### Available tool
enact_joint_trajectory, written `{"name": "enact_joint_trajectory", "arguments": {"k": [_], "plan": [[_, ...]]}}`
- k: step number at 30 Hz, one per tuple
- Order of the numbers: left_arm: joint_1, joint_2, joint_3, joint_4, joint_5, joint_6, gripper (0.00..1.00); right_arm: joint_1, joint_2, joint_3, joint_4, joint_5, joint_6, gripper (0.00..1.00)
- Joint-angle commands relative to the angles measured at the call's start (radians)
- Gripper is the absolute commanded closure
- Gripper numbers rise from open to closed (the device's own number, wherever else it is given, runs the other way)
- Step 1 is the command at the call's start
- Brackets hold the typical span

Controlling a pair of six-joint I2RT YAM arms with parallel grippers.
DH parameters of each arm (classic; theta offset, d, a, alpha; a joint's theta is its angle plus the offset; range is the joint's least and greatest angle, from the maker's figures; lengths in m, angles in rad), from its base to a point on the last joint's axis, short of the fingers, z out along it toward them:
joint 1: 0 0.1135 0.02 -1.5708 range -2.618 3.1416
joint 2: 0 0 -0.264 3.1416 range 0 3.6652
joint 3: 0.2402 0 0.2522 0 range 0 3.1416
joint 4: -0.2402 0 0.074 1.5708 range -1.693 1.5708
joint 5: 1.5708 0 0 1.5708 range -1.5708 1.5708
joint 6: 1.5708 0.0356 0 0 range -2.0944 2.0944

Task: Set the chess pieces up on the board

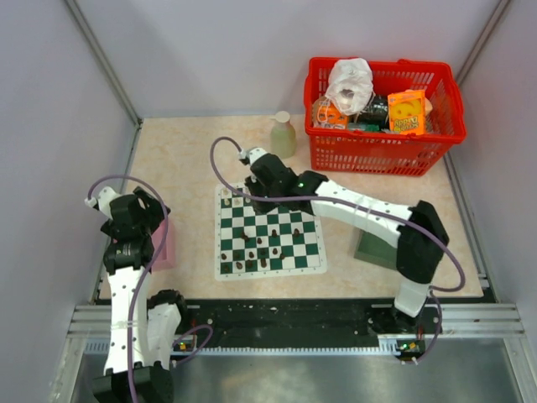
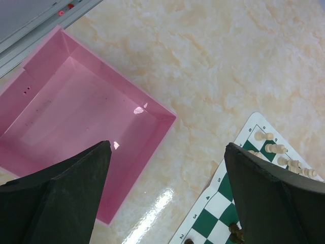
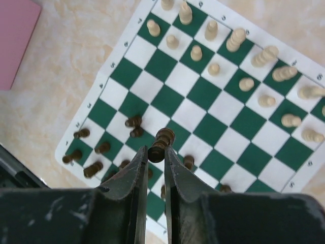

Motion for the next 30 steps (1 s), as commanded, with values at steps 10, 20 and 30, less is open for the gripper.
{"name": "enact_joint_trajectory", "arguments": {"k": [10, 20, 30], "plan": [[0.006, -0.027, -0.001, 0.023, -0.013, -0.01, 0.01, 0.079, -0.375, -0.451, 0.076, -0.096, 0.172, 0.87], [0.007, -0.023, 0.005, 0.023, -0.01, -0.011, 0.01, 0.13, -0.317, -0.544, 0.145, -0.094, 0.212, 0.87], [0.007, -0.023, 0.005, 0.021, -0.021, -0.005, 0.01, 0.13, -0.242, -0.556, 0.172, -0.071, 0.198, 0.87]]}}
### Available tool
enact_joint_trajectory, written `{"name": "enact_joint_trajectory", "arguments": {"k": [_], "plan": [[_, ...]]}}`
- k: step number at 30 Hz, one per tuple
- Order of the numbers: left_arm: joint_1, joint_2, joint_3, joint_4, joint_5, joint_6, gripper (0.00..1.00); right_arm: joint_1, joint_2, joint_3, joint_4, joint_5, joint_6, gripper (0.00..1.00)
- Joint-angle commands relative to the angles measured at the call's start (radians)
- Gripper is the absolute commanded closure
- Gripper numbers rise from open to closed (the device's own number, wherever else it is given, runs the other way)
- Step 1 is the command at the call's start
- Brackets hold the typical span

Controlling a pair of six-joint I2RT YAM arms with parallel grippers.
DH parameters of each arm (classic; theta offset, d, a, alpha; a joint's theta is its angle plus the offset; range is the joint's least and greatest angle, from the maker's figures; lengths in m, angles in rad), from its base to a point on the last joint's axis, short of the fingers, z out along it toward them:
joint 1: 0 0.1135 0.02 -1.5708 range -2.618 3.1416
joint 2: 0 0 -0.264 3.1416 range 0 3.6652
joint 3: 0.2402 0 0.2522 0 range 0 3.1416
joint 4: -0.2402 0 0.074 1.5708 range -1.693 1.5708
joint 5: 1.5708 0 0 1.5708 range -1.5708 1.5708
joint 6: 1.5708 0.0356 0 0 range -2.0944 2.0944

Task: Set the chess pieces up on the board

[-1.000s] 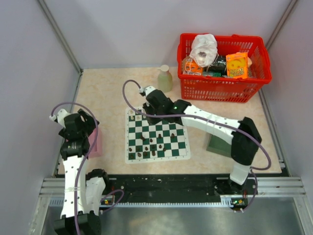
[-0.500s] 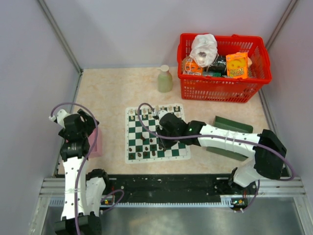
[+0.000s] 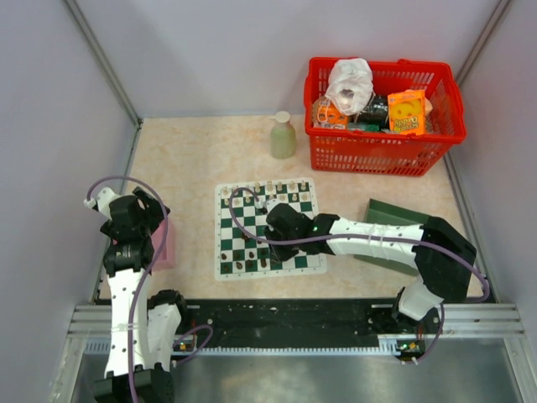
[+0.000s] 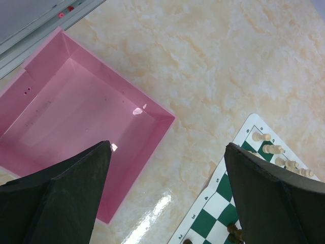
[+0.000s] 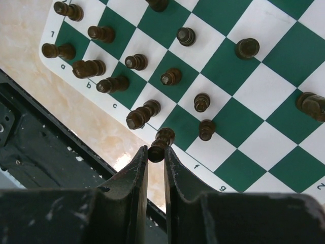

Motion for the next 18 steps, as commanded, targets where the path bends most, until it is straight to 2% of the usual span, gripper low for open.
{"name": "enact_joint_trajectory", "arguments": {"k": [1, 18], "plan": [[0.007, -0.001, 0.004, 0.027, -0.02, -0.001, 0.01, 0.007, 0.02, -0.013, 0.044, 0.03, 0.004, 0.87], [0.007, 0.002, -0.009, 0.035, -0.011, -0.008, 0.01, 0.007, 0.037, -0.053, 0.094, 0.028, 0.016, 0.87]]}}
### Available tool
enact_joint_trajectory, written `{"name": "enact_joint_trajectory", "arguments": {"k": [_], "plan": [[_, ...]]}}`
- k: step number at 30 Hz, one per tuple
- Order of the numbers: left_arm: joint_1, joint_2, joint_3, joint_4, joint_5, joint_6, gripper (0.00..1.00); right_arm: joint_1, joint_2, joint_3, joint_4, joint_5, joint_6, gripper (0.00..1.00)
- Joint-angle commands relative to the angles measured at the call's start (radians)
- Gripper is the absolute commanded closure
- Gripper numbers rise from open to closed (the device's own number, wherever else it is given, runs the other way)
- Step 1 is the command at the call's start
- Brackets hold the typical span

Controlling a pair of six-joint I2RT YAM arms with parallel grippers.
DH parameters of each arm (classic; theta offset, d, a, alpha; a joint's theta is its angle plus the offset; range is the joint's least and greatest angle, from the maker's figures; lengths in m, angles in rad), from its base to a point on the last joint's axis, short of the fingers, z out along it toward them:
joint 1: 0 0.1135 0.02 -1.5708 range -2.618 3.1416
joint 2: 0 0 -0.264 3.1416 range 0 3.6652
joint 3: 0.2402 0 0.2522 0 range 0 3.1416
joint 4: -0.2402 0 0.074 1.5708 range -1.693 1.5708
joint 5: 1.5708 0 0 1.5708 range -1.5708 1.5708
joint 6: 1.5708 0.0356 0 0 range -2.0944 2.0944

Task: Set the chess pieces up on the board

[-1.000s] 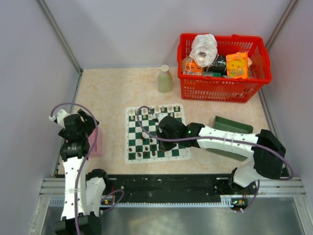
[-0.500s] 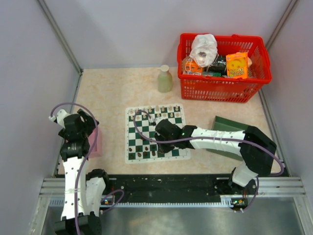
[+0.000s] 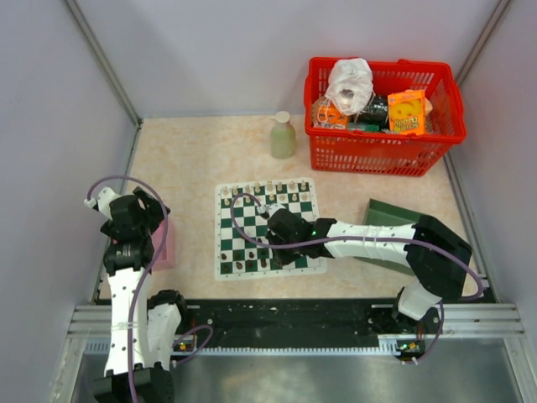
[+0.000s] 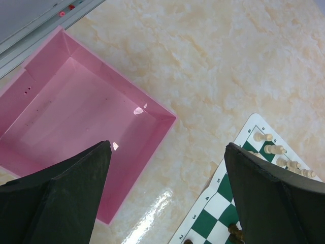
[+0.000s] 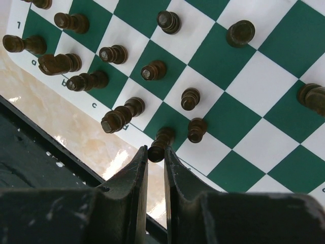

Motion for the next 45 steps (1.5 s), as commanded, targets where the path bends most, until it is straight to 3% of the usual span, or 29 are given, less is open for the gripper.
{"name": "enact_joint_trajectory", "arguments": {"k": [1, 22, 34, 45], "plan": [[0.007, -0.008, -0.007, 0.034, -0.009, -0.008, 0.01, 0.006, -0.004, 0.006, 0.044, 0.008, 0.007, 0.87], [0.007, -0.003, -0.013, 0.035, -0.006, -0.006, 0.01, 0.006, 0.008, -0.01, 0.061, 0.003, -0.004, 0.81], [0.007, -0.003, -0.013, 0.039, -0.003, -0.005, 0.01, 0.007, -0.032, 0.024, 0.025, -0.013, -0.019, 0.63], [0.007, 0.0, -0.019, 0.045, 0.001, -0.008, 0.01, -0.014, -0.158, 0.052, -0.044, 0.099, -0.052, 0.51]]}}
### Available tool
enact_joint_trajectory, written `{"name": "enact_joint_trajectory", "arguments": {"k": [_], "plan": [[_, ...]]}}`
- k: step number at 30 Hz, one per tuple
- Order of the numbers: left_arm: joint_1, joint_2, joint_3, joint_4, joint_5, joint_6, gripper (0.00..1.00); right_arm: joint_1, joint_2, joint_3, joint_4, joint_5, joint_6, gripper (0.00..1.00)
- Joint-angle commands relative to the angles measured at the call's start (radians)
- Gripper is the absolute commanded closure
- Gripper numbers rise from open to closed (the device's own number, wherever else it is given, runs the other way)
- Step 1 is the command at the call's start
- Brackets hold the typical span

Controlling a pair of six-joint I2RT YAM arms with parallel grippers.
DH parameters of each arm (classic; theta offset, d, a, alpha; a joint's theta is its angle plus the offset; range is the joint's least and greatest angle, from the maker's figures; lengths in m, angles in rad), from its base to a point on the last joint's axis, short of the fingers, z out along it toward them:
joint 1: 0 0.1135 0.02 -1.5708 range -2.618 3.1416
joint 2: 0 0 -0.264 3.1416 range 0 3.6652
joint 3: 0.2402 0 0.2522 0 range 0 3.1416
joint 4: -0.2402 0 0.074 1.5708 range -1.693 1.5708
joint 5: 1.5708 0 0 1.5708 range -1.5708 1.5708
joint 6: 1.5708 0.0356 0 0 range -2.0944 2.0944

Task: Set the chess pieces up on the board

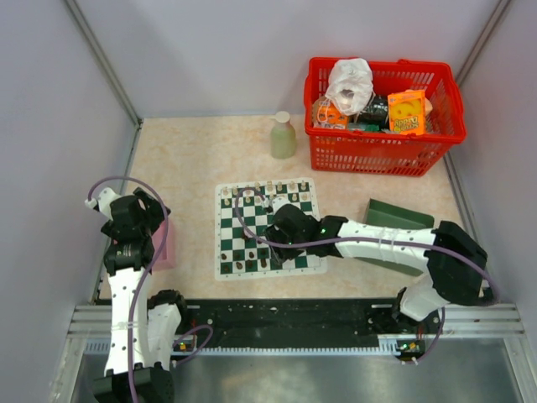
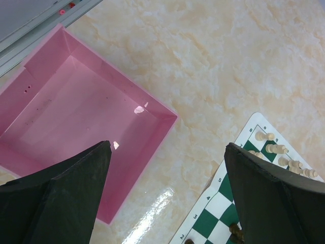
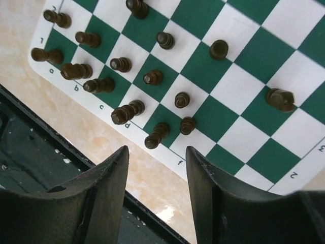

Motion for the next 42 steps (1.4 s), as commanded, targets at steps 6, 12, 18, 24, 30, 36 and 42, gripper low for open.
{"name": "enact_joint_trajectory", "arguments": {"k": [6, 12, 18, 24, 30, 36, 42], "plan": [[0.007, 0.003, -0.008, 0.048, 0.005, -0.006, 0.01, -0.065, -0.052, 0.02, -0.013, 0.061, -0.007, 0.55], [0.007, 0.006, -0.005, 0.048, 0.004, -0.006, 0.01, -0.069, 0.028, 0.029, -0.012, 0.041, -0.004, 0.6], [0.007, 0.011, -0.004, 0.05, 0.0, -0.006, 0.01, -0.069, 0.074, 0.037, -0.002, 0.009, -0.005, 0.62], [0.007, 0.017, -0.004, 0.054, 0.004, -0.006, 0.01, -0.068, 0.097, 0.037, 0.012, -0.013, -0.007, 0.62], [0.007, 0.018, -0.005, 0.054, 0.001, -0.005, 0.01, -0.068, 0.117, 0.038, 0.018, -0.016, -0.005, 0.63], [0.007, 0.018, -0.01, 0.053, 0.0, -0.005, 0.01, -0.069, 0.128, 0.035, 0.03, -0.017, -0.008, 0.65], [0.007, 0.017, -0.013, 0.054, 0.0, -0.006, 0.01, -0.069, 0.12, 0.037, 0.033, -0.011, -0.01, 0.65]]}}
